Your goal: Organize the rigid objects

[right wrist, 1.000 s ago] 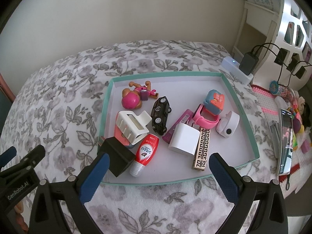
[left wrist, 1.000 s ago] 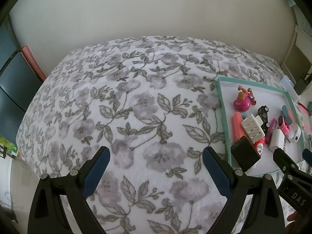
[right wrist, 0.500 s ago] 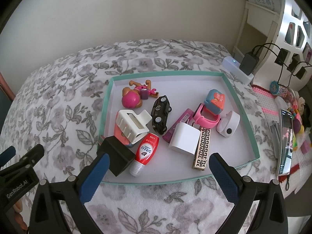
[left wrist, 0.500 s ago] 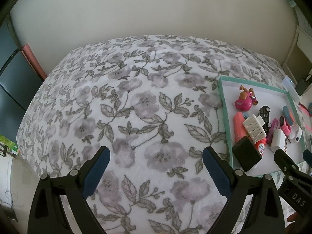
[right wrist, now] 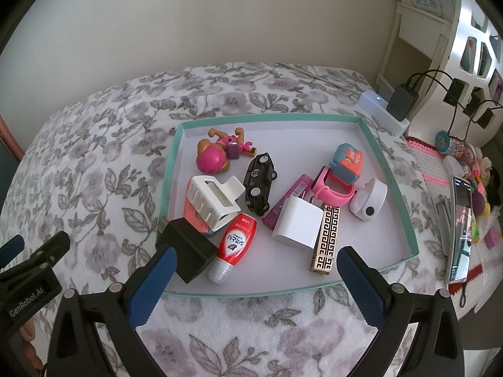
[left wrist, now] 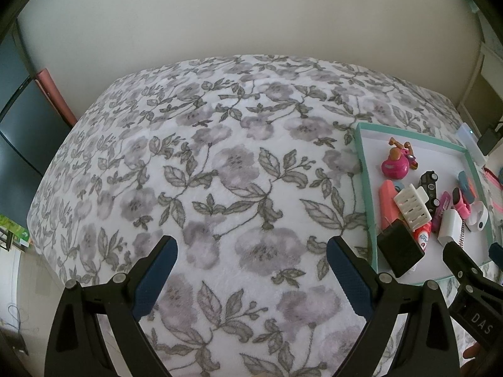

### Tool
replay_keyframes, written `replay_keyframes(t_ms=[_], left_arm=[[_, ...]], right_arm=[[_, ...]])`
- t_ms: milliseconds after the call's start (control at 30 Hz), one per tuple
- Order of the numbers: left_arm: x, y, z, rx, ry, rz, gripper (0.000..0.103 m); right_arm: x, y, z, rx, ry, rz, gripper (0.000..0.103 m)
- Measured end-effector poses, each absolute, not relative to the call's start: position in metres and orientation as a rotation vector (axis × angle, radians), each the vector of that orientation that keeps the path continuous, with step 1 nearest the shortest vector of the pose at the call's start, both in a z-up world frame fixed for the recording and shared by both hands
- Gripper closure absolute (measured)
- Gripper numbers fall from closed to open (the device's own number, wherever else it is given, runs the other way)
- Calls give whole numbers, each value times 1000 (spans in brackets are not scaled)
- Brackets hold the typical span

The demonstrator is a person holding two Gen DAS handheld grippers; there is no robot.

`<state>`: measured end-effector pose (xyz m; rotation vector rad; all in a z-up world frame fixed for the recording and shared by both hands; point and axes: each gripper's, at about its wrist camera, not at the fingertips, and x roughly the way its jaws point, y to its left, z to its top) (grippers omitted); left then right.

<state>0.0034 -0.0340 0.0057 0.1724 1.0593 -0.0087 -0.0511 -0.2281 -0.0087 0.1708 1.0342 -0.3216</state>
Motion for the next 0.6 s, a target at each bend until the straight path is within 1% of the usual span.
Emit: replay_keyframes(t_ms=[600], left_arm=[[3,-33,4,171,1065,-2,7]], right_arm=[[-50,-227,-9,169,1036,-322,0]])
